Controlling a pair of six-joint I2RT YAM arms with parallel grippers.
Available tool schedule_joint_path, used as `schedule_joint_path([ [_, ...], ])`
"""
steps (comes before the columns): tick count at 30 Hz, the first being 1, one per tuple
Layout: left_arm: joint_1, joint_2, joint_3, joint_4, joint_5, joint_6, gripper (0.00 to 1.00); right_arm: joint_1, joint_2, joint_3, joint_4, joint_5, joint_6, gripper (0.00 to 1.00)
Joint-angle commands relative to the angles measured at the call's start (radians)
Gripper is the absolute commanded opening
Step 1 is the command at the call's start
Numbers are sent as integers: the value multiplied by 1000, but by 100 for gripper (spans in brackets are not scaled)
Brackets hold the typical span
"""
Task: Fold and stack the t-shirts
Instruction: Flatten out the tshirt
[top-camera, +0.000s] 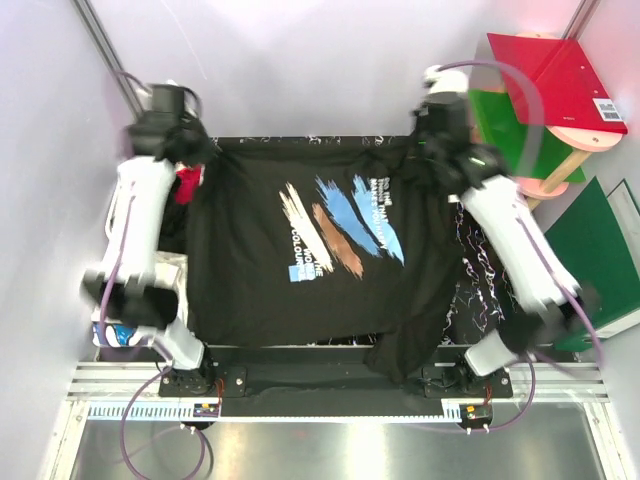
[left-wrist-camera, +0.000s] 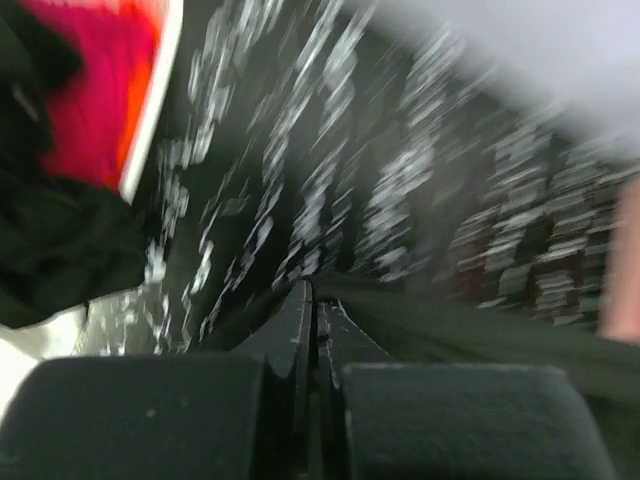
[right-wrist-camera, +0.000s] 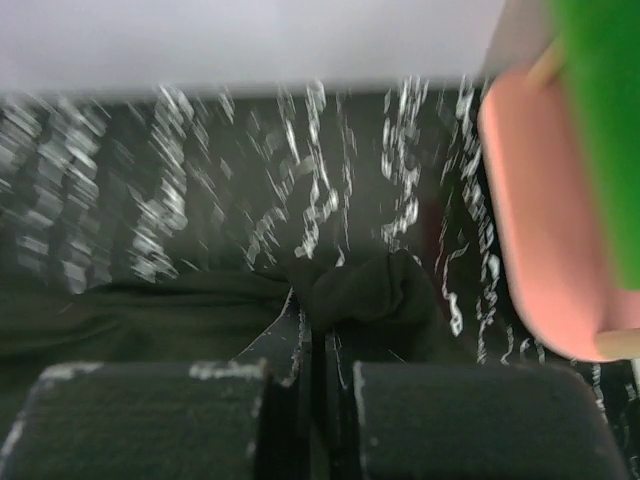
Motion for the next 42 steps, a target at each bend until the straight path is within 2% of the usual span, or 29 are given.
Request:
schedule_joint_path([
  [1,9,145,-87,-10,37,-25,0,-30,210,-25,83,-17,-19,0],
  [3,14,279,-35,-39,38,-25,0,-48,365,20,84,-28,-30,0],
  [7,17,536,183,-151,38,-31,0,-120,669,181,13,-169,76,0],
  [10,26,653,329,-202,38,-34,0,-145,831,361,-30,-159,82,0],
  [12,38,678,354,-196,62,-42,0,-167,913,540,-67,-158,99,0],
  [13,41,693,353,-171,76,-39,0,-176,985,600,-77,-158,117,4],
  [14,43,700,353,-165,87,-38,0,-196,1017,711,-90,-184,116,24],
  [16,43,715,347,-151,102,-27,0,-211,1065,799,-96,-223,111,62],
  [17,43,718,338,-145,110,-22,0,-217,1067,807,-93,-214,114,99],
  [20,43,718,305,-136,133,-4,0,-220,1021,786,-93,-194,116,100],
  [27,47,732,243,-119,174,22,0,-220,906,679,-96,-313,160,99],
  [31,58,727,203,-120,177,32,0,-220,947,698,-162,-385,194,94],
  [35,60,710,137,-107,122,53,0,-220,1018,714,-231,-467,233,89],
  [39,57,687,65,-73,119,67,0,-220,1074,712,-236,-500,259,87],
  [42,57,687,60,-70,117,74,0,-220,1120,776,-232,-534,263,83],
])
